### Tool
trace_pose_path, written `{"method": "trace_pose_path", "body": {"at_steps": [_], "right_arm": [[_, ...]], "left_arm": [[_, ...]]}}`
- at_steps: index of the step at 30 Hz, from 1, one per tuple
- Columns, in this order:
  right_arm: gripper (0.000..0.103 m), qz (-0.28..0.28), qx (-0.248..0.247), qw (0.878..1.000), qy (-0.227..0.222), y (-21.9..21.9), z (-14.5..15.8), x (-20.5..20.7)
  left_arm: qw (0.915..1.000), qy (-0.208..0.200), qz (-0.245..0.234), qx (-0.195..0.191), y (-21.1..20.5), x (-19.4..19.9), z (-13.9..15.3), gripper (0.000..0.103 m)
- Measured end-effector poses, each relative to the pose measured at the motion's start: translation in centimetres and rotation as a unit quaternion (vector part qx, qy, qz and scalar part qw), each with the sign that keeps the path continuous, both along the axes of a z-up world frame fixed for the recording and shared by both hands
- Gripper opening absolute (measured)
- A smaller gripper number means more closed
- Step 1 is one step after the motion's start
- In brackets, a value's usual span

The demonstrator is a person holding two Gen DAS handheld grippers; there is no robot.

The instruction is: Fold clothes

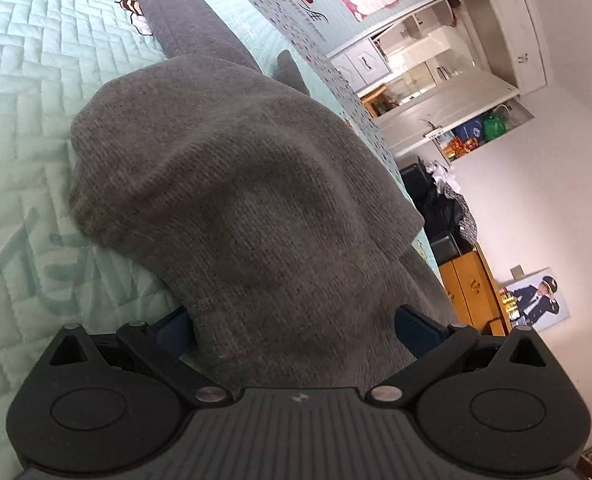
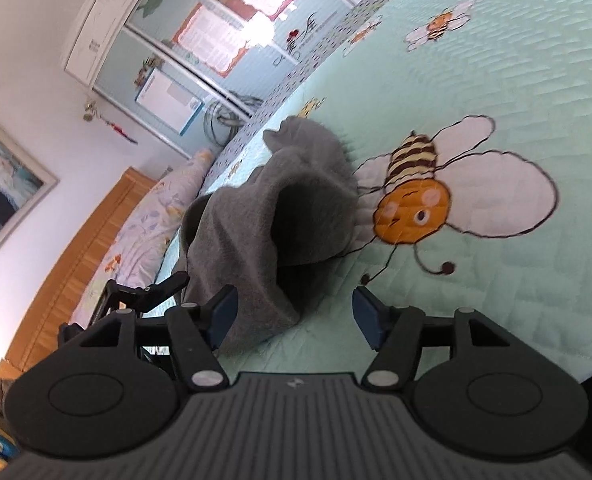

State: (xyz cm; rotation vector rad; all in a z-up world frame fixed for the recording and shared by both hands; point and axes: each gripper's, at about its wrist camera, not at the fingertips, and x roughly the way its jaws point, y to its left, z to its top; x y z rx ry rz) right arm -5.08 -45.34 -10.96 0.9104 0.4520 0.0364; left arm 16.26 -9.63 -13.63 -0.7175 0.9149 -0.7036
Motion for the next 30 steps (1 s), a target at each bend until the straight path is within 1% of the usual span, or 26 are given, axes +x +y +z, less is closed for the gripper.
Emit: {"method": "trace_pose_path", "body": {"at_steps": [1, 2, 3, 4, 5, 6, 8, 11, 13, 15, 16, 17, 18, 19, 20, 21, 22, 24, 26, 28, 29, 30], "right_arm": [[0.066, -0.005, 0.003, 1.000, -0.002, -0.3, 0.0, -0.2], [0.067, -0.010, 0.006, 1.000, -0.004, -0.5, -0.1, -0.3], [0.067, -0.014, 0.008, 1.000, -0.006, -0.7, -0.1, -0.5], [0.068, -0.017, 0.009, 1.000, -0.008, -0.8, -0.1, -0.6], [0.069, -0.019, 0.010, 1.000, -0.009, -1.0, -0.1, -0.6], [0.070, -0.019, 0.009, 1.000, -0.010, -1.1, -0.1, -0.6], [0.070, -0.016, 0.004, 1.000, -0.012, -1.0, 0.0, -0.5], [0.070, -0.004, -0.006, 1.000, -0.016, -0.7, 0.3, -0.3], [0.070, 0.006, -0.014, 1.000, -0.024, -0.4, 0.8, -0.3], [0.073, 0.011, -0.022, 0.999, -0.032, -0.1, 1.2, -0.4], [0.075, 0.014, -0.025, 0.999, -0.036, 0.0, 1.4, -0.4], [0.076, 0.016, -0.026, 0.999, -0.039, 0.1, 1.5, -0.4], [0.076, 0.018, -0.023, 0.999, -0.039, 0.2, 1.5, -0.2], [0.076, 0.020, -0.016, 0.999, -0.039, 0.3, 1.5, 0.1], [0.076, 0.023, -0.009, 0.999, -0.039, 0.4, 1.4, 0.5], [0.076, 0.027, 0.000, 0.999, -0.039, 0.6, 1.3, 0.9], [0.076, 0.031, 0.007, 0.999, -0.040, 0.8, 1.4, 1.4], [0.076, 0.039, 0.020, 0.998, -0.043, 1.2, 1.6, 2.4], [0.077, 0.043, 0.021, 0.998, -0.048, 1.8, 2.1, 3.4], [0.080, 0.042, 0.018, 0.998, -0.051, 2.3, 2.5, 4.2], [0.080, 0.038, 0.019, 0.998, -0.050, 2.4, 2.5, 4.4], [0.081, 0.036, 0.023, 0.998, -0.047, 2.5, 2.5, 4.6]], "left_arm": [[1.0000, 0.001, 0.007, -0.001, 0.1, 0.0, -0.1, 0.077], [0.9998, 0.011, 0.016, -0.002, 0.5, 0.1, -0.3, 0.066], [0.9994, 0.022, 0.025, -0.007, 1.1, 0.2, -0.3, 0.049], [0.9990, 0.025, 0.035, -0.012, 1.9, 0.3, -0.1, 0.041], [0.9988, 0.013, 0.045, -0.013, 2.7, 0.2, 0.5, 0.038], [0.9986, -0.008, 0.052, -0.005, 3.3, 0.0, 1.6, 0.034], [0.9963, -0.052, 0.067, 0.012, 4.5, -0.5, 3.8, 0.030], [0.9896, -0.092, 0.108, 0.025, 7.5, -1.6, 8.2, 0.026], [0.9831, -0.120, 0.135, 0.028, 9.8, -2.5, 11.0, 0.026], [0.9747, -0.149, 0.164, 0.029, 12.7, -4.0, 13.5, 0.026], [0.9699, -0.164, 0.178, 0.031, 14.1, -4.9, 14.7, 0.026], [0.9628, -0.181, 0.198, 0.035, 15.7, -5.9, 15.8, 0.026], [0.9547, -0.199, 0.218, 0.040, 17.2, -6.8, 16.9, 0.022], [0.9451, -0.214, 0.244, 0.042, 18.7, -7.6, 18.1, 0.014], [0.9345, -0.228, 0.269, 0.044, 20.3, -8.5, 19.3, 0.014], [0.9269, -0.234, 0.290, 0.044, 21.9, -9.1, 20.3, 0.014], [0.9190, -0.239, 0.310, 0.043, 23.4, -9.7, 21.3, 0.019], [0.9145, -0.221, 0.329, 0.081, 25.4, -10.0, 22.1, 0.026], [0.9224, -0.182, 0.326, 0.099, 26.0, -10.2, 21.5, 0.032], [0.9435, -0.145, 0.278, 0.106, 24.6, -10.3, 19.1, 0.044], [0.9527, -0.126, 0.254, 0.110, 23.8, -10.3, 17.9, 0.048], [0.9583, -0.109, 0.234, 0.123, 22.7, -10.3, 16.4, 0.054]]}}
